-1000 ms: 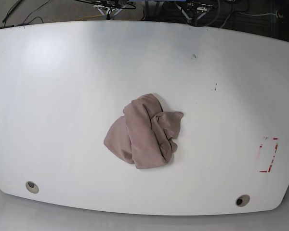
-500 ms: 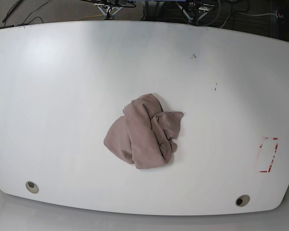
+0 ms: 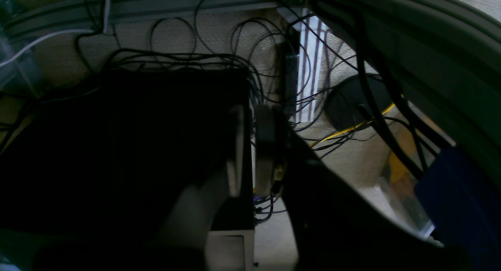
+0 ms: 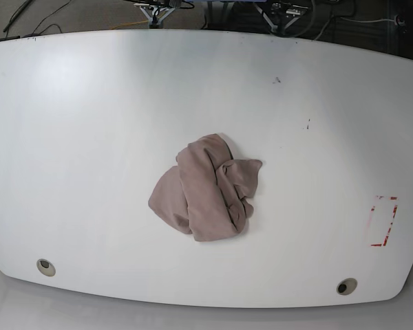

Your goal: Layout the t-shirt on the table in an organized manner, then fold the t-shirt properly

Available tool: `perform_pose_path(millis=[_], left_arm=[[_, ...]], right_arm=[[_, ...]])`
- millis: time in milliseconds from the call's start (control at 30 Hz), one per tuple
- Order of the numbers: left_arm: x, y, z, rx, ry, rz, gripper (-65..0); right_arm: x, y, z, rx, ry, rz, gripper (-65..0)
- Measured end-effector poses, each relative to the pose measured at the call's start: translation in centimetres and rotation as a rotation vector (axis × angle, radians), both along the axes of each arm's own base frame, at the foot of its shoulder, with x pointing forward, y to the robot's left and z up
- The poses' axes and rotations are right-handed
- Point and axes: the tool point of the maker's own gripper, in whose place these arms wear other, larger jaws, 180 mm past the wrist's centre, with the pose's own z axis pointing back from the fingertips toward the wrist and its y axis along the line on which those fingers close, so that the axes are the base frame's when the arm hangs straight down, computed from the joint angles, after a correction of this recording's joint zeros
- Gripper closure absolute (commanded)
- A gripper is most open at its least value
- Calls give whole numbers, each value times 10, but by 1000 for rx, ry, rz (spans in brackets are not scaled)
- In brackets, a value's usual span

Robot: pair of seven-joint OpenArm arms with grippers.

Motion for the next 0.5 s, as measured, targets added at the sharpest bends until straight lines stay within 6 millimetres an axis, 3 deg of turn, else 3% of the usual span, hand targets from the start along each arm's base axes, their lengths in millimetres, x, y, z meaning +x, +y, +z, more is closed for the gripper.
perform_pose_path(millis=[300,500], left_arm=[[-5,10,2,7,-65,-6,-44],[-4,12,5,5,-98,-10,-88]], right_arm=[[0,-2,1,-11,-58,-6,-48],[-20,-4,3,-19,-64,-9,-48]])
